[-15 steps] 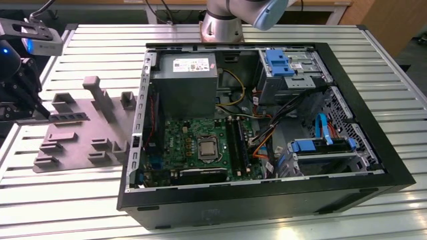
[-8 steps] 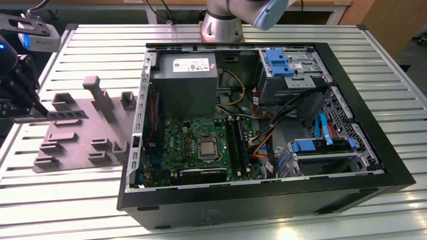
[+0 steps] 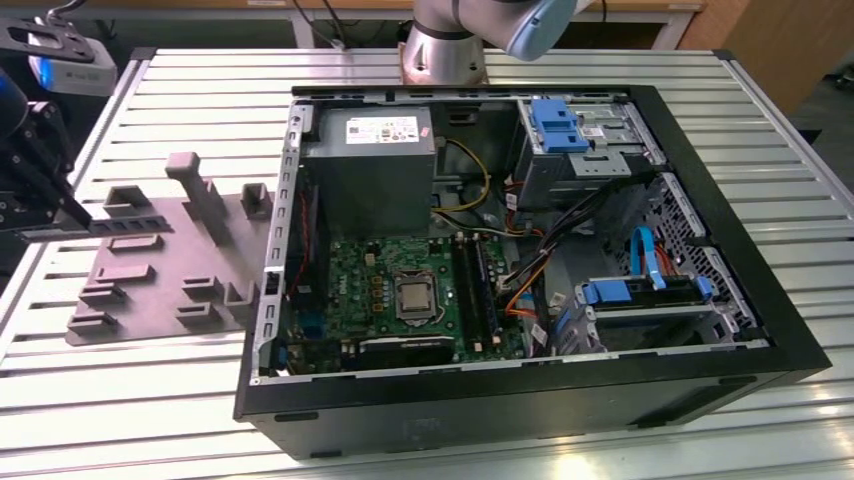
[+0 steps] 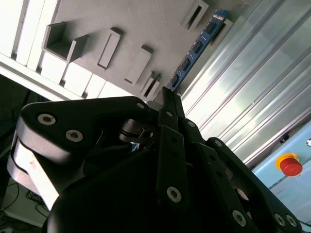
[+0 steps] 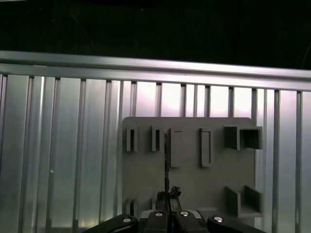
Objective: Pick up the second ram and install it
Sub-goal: 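Pick up the second ram and move it above second insertion slot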
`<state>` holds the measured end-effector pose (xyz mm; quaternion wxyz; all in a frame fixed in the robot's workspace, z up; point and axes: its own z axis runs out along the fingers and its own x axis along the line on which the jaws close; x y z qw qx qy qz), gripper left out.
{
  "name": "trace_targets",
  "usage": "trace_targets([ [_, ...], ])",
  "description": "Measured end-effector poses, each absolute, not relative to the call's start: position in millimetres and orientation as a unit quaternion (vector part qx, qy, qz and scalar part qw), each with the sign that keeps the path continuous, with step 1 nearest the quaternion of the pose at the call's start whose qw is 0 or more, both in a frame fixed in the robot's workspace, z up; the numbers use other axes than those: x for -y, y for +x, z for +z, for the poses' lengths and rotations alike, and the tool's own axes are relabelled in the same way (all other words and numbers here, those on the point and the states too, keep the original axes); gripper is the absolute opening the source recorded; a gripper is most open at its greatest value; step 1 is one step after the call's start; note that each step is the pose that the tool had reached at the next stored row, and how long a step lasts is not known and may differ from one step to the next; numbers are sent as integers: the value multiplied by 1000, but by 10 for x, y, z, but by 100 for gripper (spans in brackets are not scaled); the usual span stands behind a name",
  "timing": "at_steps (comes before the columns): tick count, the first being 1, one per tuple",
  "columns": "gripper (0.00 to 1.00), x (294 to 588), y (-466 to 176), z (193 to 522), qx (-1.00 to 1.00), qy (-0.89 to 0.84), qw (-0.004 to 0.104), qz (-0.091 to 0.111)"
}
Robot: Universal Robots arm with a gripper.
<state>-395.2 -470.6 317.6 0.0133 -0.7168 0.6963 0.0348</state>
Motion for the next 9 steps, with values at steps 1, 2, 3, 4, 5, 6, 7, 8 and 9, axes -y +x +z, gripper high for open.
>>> trace_targets([
  [1, 11, 4706, -3952, 3185, -696, -717, 13, 35],
  [2, 11, 4706, -3952, 3194, -696, -717, 13, 35],
  [3, 11, 4706, -3951, 3204, -696, -717, 13, 35],
  [4, 11, 4706, -3952, 3213, -696, -717, 13, 35],
  [5, 11, 4706, -3951, 3222, -696, -717, 13, 35],
  [6, 11, 4706, -3951, 3232, -696, -717, 13, 35],
  [7, 11, 4706, -3951, 3241, -696, -717, 13, 35],
  [8, 11, 4706, -3951, 3250, -696, -717, 13, 35],
  [9, 11, 4706, -3951, 3260, -696, -717, 13, 35],
])
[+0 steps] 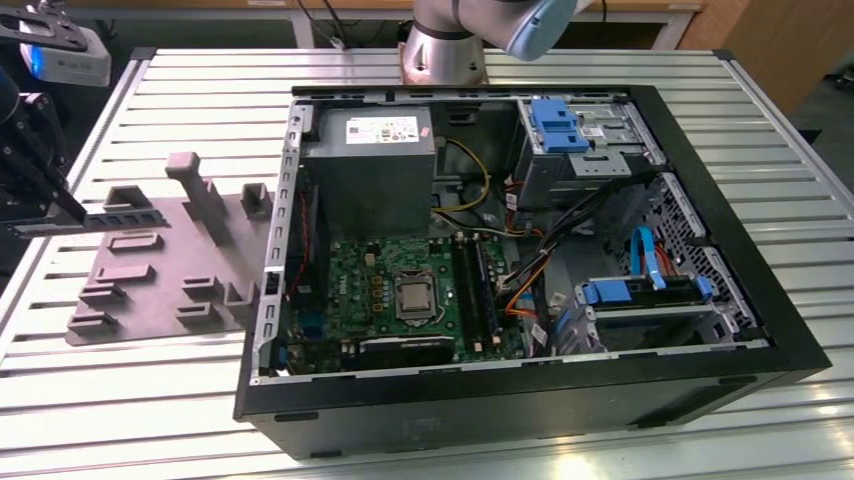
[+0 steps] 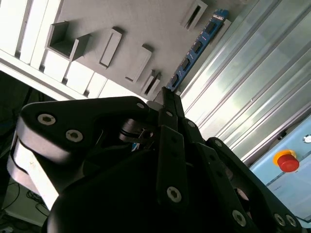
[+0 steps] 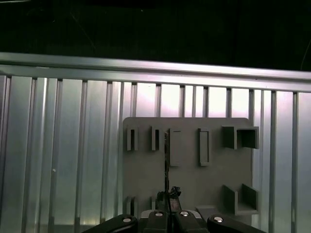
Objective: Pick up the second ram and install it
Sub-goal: 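Pick up the second ram and move it above second insertion slot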
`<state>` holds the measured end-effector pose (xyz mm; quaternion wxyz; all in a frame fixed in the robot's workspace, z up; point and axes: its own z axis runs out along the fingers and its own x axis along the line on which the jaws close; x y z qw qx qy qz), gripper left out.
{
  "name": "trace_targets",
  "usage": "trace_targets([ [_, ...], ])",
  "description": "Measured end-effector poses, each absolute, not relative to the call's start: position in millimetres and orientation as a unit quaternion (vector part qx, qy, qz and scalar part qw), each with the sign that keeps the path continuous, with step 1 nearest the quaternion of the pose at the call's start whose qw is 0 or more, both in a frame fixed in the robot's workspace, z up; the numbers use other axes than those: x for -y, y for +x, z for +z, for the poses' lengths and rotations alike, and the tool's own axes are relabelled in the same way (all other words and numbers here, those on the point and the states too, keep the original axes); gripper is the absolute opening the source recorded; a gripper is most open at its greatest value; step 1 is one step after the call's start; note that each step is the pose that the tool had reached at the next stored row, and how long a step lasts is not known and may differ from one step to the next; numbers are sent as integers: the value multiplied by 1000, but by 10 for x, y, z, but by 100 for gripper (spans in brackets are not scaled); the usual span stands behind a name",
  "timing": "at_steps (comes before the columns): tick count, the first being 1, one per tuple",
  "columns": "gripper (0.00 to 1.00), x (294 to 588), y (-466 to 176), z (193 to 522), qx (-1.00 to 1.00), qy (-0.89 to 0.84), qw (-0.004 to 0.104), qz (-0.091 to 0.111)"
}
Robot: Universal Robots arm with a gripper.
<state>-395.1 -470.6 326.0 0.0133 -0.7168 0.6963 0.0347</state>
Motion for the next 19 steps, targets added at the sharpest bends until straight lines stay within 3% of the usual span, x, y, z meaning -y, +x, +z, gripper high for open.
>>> trace_targets([
  [19, 11, 4706, -3952, 3422, -696, -717, 13, 35],
])
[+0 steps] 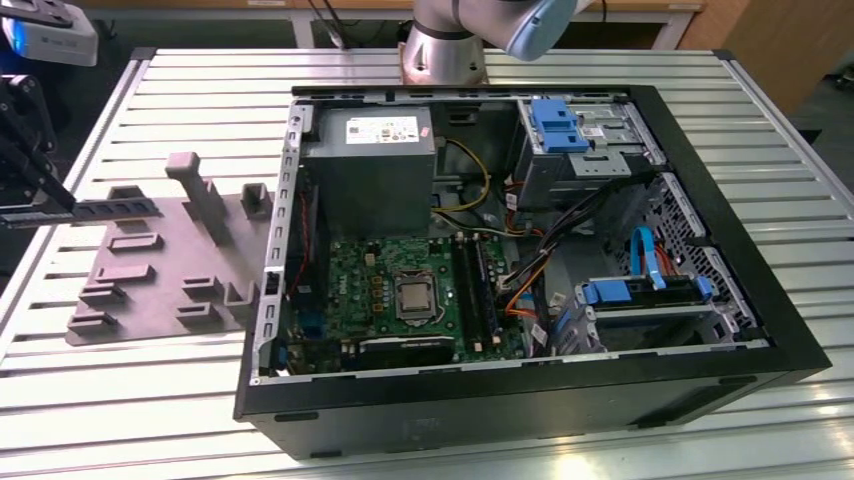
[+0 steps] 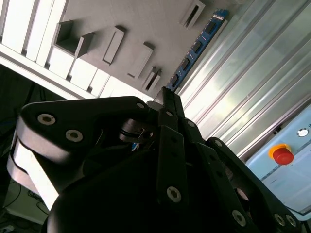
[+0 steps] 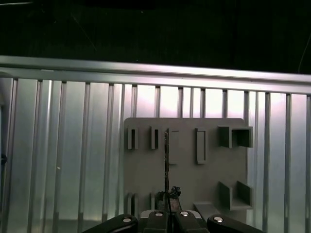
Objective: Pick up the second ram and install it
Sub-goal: 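Pick up the second ram and move it above second insertion slot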
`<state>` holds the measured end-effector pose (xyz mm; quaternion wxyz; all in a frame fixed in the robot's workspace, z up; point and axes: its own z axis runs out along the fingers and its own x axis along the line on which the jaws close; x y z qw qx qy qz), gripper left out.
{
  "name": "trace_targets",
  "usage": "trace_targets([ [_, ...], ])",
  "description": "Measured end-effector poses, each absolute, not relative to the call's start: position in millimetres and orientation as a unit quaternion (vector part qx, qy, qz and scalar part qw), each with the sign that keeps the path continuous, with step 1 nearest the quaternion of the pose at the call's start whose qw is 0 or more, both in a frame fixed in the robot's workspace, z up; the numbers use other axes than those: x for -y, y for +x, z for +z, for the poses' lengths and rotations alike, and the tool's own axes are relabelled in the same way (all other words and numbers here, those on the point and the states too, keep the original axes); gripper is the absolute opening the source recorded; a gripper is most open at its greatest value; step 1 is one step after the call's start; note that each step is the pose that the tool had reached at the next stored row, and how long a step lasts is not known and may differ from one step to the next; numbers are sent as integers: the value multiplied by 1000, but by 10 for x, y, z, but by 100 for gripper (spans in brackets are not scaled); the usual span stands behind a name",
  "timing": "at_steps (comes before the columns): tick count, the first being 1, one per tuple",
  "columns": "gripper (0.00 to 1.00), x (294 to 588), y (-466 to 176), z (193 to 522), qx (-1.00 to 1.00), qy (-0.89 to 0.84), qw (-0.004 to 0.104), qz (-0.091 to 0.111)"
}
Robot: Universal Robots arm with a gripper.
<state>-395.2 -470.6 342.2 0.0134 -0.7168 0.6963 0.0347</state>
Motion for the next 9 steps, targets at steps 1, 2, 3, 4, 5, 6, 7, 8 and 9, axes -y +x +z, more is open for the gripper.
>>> trace_targets([
  [1, 11, 4706, -3952, 3430, -696, -717, 13, 35],
  [2, 11, 4706, -3951, 3437, -696, -717, 13, 35],
  [3, 11, 4706, -3952, 3445, -696, -717, 13, 35],
  [4, 11, 4706, -3951, 3453, -696, -717, 13, 35],
  [5, 11, 4706, -3951, 3461, -696, -717, 13, 35],
  [6, 11, 4706, -3951, 3468, -696, -717, 13, 35],
  [7, 11, 4706, -3952, 3476, -696, -717, 13, 35],
  [8, 11, 4706, -3952, 3485, -696, -717, 13, 35],
  [9, 11, 4706, -3952, 3492, -696, -717, 13, 35],
])
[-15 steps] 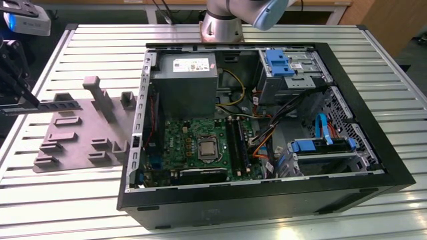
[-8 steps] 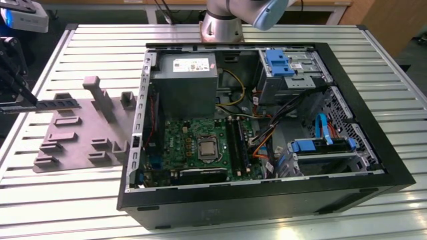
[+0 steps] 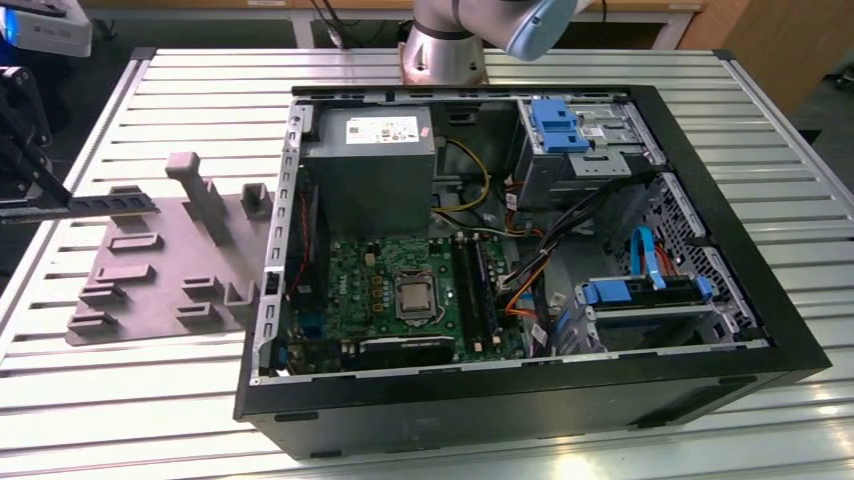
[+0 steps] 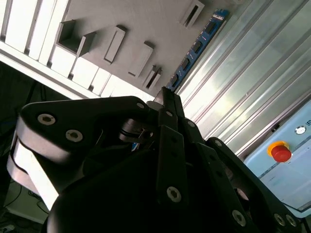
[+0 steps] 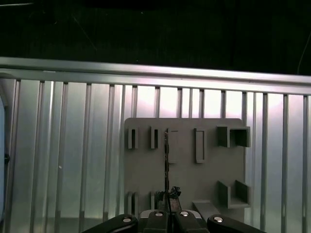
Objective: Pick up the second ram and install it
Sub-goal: 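Pick up the second ram and move it above second insertion slot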
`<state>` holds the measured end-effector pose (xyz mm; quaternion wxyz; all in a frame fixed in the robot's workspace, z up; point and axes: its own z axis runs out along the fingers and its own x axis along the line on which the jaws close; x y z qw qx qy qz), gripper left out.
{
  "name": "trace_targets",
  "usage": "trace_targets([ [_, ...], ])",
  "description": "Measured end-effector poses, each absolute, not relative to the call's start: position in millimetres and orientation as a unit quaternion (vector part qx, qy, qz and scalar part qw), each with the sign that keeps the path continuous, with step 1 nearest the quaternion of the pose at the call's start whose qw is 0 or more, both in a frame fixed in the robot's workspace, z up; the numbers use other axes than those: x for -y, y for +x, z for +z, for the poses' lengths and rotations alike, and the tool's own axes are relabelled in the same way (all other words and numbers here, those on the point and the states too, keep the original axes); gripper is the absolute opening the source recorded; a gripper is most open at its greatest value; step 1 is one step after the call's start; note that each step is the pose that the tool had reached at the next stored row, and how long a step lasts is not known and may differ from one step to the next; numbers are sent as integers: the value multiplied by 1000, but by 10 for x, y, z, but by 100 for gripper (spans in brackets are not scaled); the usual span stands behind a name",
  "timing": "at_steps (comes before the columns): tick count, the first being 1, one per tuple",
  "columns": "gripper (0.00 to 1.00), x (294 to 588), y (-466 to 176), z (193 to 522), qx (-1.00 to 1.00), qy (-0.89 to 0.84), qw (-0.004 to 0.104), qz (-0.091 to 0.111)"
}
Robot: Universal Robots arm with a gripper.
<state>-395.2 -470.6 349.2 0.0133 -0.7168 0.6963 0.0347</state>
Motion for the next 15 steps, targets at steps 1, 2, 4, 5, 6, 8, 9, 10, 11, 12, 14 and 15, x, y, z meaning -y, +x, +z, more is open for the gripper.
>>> trace_targets([
  [1, 11, 4706, -3951, 3499, -696, -717, 13, 35],
  [2, 11, 4706, -3951, 3506, -696, -717, 13, 35],
  [4, 11, 4706, -3951, 3520, -696, -717, 13, 35],
  [5, 11, 4706, -3951, 3527, -696, -717, 13, 35],
  [6, 11, 4706, -3952, 3535, -696, -717, 13, 35],
  [8, 11, 4706, -3951, 3552, -696, -717, 13, 35],
  [9, 11, 4706, -3951, 3561, -696, -717, 13, 35],
  [10, 11, 4706, -3952, 3569, -696, -717, 13, 35],
  [11, 11, 4706, -3952, 3575, -696, -717, 13, 35],
  [12, 11, 4706, -3951, 3581, -696, -717, 13, 35],
  [14, 11, 4706, -3951, 3593, -696, -717, 13, 35],
  [15, 11, 4706, -3951, 3599, -696, -717, 13, 35],
])
